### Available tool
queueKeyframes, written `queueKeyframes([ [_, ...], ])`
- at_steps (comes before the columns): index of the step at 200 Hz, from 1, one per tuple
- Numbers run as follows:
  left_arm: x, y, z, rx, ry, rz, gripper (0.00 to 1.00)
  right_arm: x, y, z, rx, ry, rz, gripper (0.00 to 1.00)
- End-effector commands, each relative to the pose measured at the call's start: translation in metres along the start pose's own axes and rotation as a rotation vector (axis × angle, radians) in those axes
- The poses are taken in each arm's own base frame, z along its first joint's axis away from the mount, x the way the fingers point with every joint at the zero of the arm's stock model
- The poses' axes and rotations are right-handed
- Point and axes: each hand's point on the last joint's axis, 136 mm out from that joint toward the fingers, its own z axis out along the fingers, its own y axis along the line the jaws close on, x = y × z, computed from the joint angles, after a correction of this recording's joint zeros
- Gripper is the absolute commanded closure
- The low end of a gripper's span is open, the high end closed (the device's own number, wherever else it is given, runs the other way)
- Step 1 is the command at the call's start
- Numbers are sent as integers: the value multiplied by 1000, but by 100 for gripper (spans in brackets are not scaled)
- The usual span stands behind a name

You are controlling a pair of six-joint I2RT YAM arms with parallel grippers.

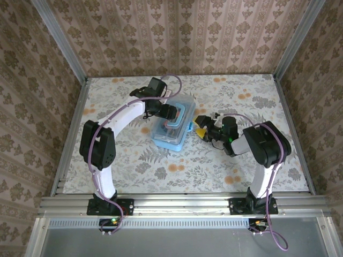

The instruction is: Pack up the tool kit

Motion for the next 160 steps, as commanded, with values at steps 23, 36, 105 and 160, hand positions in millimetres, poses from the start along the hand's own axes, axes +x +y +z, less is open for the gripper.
queueKeyframes([
  [23, 74, 6, 48, -28, 275, -94, 54, -5, -20, -19, 213, -41, -90, 22],
  [36, 74, 6, 49, -26, 274, -96, 54, -3, -8, -12, 190, -11, -137, 24],
  [105, 73, 3, 49, -13, 273, -88, 54, -3, 10, -8, 129, -14, -120, 29],
  [160, 75, 3, 51, -11, 279, -86, 57, -8, -9, -9, 147, -36, -92, 30],
])
